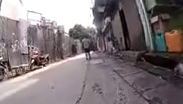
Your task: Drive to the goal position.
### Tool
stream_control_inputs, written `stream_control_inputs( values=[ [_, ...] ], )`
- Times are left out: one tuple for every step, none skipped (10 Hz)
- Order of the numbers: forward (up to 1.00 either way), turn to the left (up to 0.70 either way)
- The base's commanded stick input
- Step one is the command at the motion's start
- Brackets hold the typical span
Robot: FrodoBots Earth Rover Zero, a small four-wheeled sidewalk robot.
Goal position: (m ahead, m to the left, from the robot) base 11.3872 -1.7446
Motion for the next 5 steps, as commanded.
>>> stream_control_inputs(
  values=[
    [1.00,0.00],
    [1.00,0.00],
    [1.00,0.00],
    [1.00,0.00],
    [1.00,0.00]
  ],
)
